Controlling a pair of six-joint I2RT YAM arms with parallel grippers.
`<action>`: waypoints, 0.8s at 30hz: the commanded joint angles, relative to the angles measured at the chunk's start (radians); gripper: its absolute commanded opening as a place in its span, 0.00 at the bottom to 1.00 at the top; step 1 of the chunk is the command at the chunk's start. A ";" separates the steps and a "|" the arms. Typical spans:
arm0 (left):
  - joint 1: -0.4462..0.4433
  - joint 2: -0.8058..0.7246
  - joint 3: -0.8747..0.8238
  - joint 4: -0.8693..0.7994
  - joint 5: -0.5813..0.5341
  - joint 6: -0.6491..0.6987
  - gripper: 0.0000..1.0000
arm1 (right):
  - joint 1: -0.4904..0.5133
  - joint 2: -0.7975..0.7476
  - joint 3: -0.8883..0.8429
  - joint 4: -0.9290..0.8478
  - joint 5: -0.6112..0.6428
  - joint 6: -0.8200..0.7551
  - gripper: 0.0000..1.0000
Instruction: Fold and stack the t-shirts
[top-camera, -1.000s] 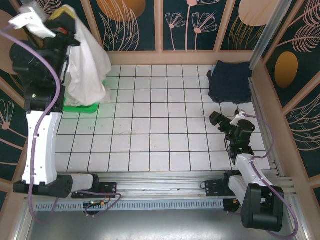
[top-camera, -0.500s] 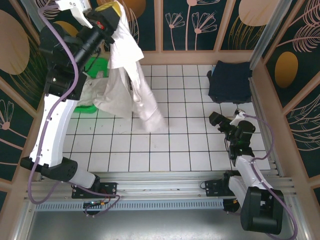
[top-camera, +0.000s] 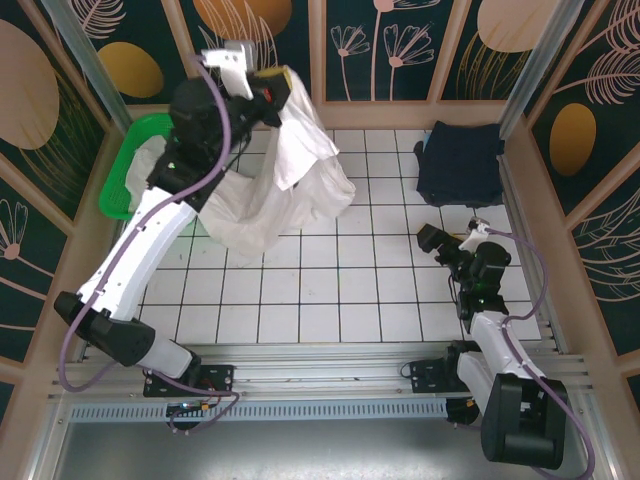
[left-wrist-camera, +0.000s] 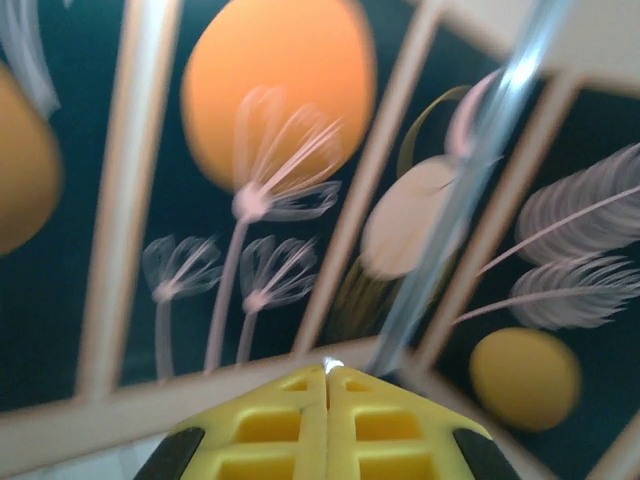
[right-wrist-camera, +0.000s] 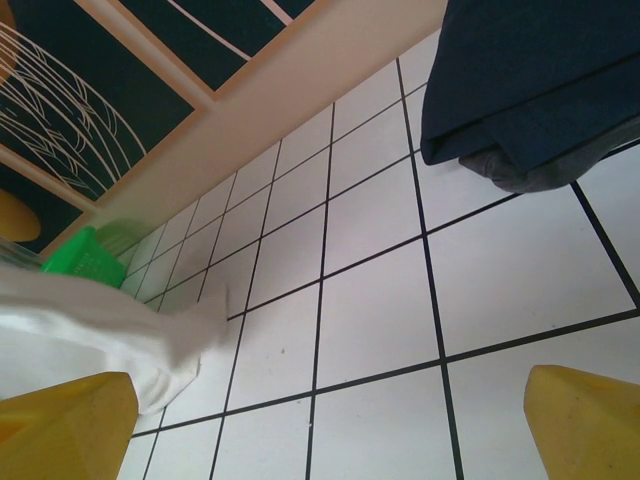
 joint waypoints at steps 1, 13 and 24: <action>0.007 -0.069 -0.177 0.069 -0.351 0.133 0.06 | 0.014 0.035 0.003 0.041 -0.003 0.003 0.99; 0.161 0.032 -0.472 0.033 -0.293 0.128 0.95 | 0.410 0.350 0.201 -0.018 0.233 -0.035 0.99; 0.130 -0.027 -0.678 0.179 0.003 0.075 0.98 | 0.700 0.744 0.481 -0.043 0.243 -0.059 0.99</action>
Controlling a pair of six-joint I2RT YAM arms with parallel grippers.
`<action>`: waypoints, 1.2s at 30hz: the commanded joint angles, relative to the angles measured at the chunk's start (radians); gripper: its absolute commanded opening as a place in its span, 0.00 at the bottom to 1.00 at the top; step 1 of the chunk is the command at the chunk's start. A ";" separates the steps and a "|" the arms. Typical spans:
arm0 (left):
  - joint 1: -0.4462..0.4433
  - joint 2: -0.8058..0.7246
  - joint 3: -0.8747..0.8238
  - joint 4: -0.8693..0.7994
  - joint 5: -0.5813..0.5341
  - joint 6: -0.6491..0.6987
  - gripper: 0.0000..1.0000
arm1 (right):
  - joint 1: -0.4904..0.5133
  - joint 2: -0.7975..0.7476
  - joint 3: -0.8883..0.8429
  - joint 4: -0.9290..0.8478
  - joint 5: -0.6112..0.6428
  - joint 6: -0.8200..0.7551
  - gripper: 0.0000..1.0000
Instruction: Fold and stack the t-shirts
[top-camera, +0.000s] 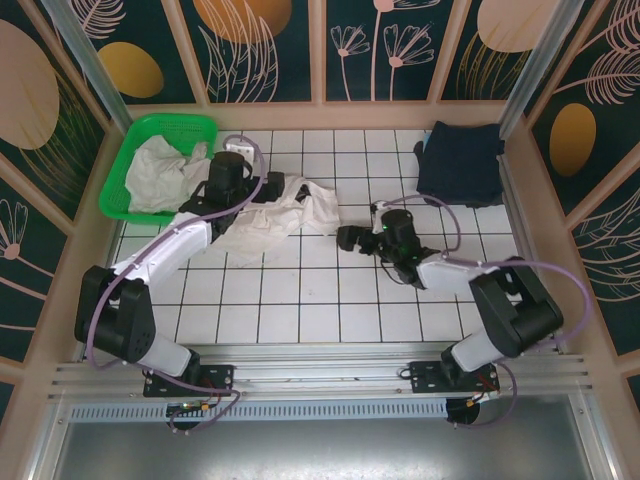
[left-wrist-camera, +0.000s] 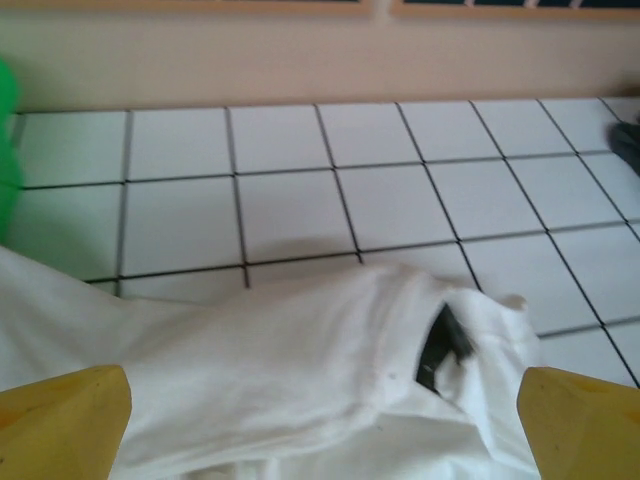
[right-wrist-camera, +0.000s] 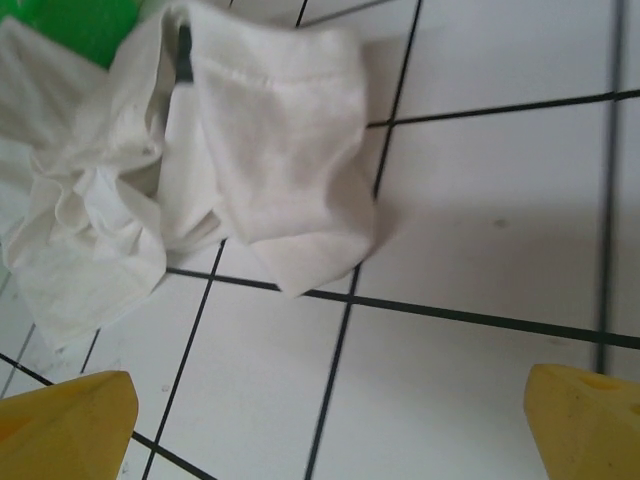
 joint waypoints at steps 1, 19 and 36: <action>-0.004 -0.036 -0.078 0.122 0.077 -0.025 0.98 | 0.052 0.120 0.103 -0.004 -0.039 0.002 0.99; -0.003 -0.315 -0.308 0.192 0.073 -0.008 0.98 | 0.193 0.484 0.502 -0.466 0.379 -0.095 0.70; -0.034 -0.041 -0.186 0.115 0.104 0.109 0.90 | 0.026 0.115 0.184 -0.320 0.248 -0.031 0.16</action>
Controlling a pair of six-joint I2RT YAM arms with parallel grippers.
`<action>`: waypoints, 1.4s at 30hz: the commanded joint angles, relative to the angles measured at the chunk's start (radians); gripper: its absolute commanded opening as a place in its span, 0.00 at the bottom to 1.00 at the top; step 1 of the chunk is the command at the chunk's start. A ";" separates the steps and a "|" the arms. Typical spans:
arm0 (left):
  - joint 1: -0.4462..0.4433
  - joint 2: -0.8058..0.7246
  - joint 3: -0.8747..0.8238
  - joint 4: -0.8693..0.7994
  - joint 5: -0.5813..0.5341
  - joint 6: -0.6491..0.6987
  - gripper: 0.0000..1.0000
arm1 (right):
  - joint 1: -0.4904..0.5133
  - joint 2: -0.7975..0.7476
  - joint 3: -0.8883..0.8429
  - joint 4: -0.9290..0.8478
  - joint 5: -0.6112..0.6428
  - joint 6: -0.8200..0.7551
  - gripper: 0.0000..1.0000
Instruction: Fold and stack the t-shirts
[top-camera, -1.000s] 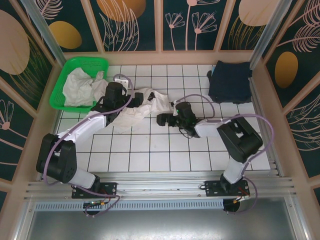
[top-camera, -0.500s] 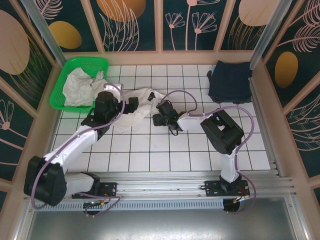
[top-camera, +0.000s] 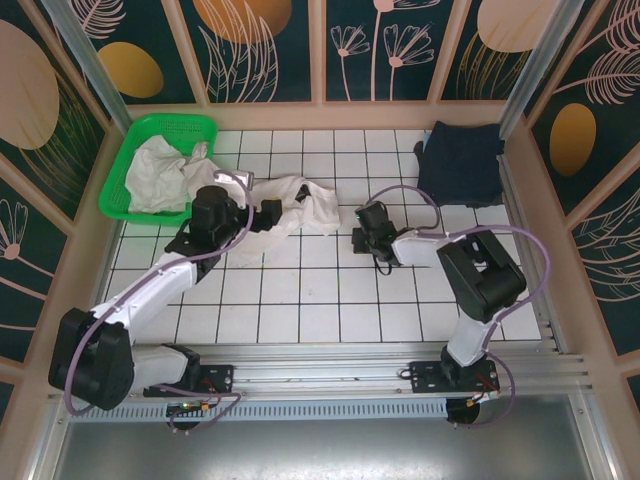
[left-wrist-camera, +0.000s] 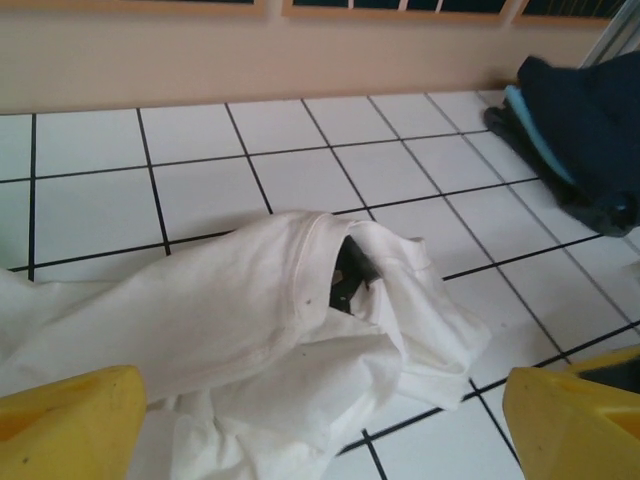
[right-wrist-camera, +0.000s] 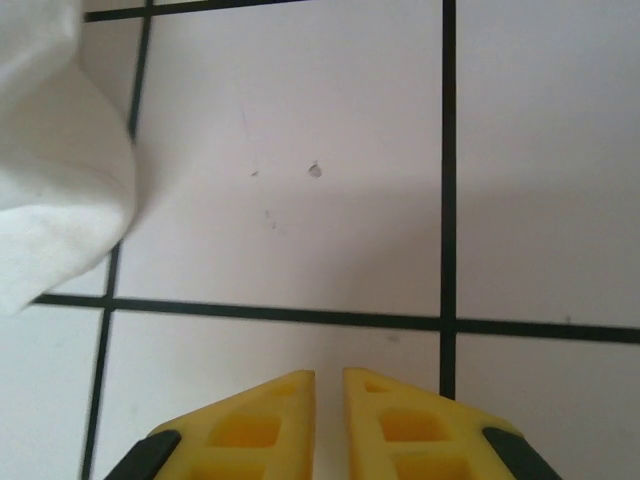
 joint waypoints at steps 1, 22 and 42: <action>-0.034 0.172 0.102 -0.094 -0.053 0.084 0.90 | 0.008 -0.075 -0.030 0.038 -0.043 0.019 0.16; -0.071 0.329 0.448 -0.143 0.080 0.049 0.00 | -0.064 -0.375 -0.234 0.135 -0.123 0.013 0.83; -0.186 0.703 1.740 -0.323 0.176 -0.146 0.00 | -0.067 -0.835 -0.324 0.090 -0.211 0.063 0.92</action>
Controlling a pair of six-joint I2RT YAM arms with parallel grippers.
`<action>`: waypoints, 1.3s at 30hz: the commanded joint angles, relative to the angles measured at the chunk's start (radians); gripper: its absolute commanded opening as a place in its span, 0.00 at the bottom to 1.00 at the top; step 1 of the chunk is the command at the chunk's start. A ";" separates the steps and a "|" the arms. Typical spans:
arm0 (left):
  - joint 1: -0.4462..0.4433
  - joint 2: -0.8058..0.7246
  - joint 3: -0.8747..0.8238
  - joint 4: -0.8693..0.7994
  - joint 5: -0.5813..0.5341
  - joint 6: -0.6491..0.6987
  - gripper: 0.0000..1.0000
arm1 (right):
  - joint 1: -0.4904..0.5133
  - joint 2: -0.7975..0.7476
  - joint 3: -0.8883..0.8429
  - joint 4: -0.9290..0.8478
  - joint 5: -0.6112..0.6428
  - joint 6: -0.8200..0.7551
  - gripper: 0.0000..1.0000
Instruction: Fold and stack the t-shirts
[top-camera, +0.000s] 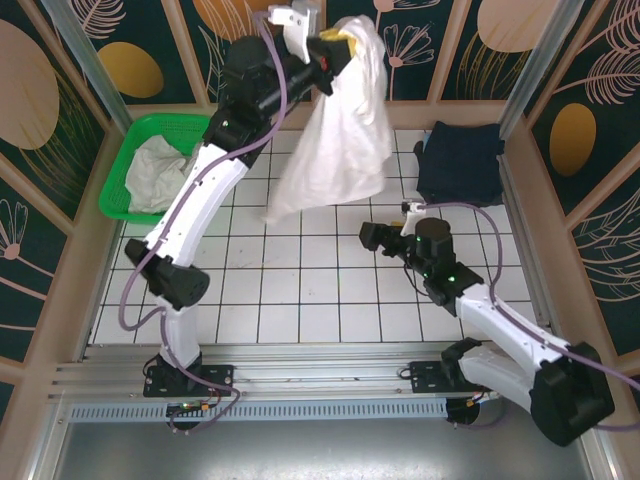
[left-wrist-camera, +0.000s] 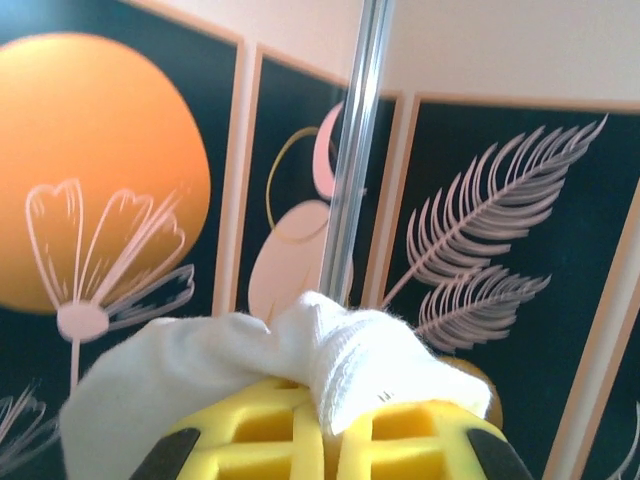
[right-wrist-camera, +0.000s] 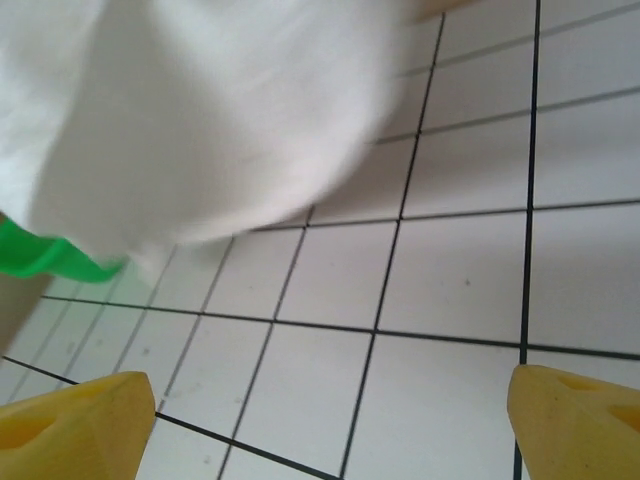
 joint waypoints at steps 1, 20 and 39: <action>0.005 0.008 0.041 -0.056 -0.066 -0.051 0.00 | -0.002 -0.065 -0.016 -0.012 -0.001 0.018 0.92; 0.267 -0.504 -1.619 0.303 -0.450 -0.259 0.98 | 0.141 0.375 0.089 -0.145 0.191 0.037 0.91; 0.267 0.012 -1.119 0.135 -0.431 -0.090 0.89 | 0.129 0.945 0.536 -0.151 0.293 -0.014 0.32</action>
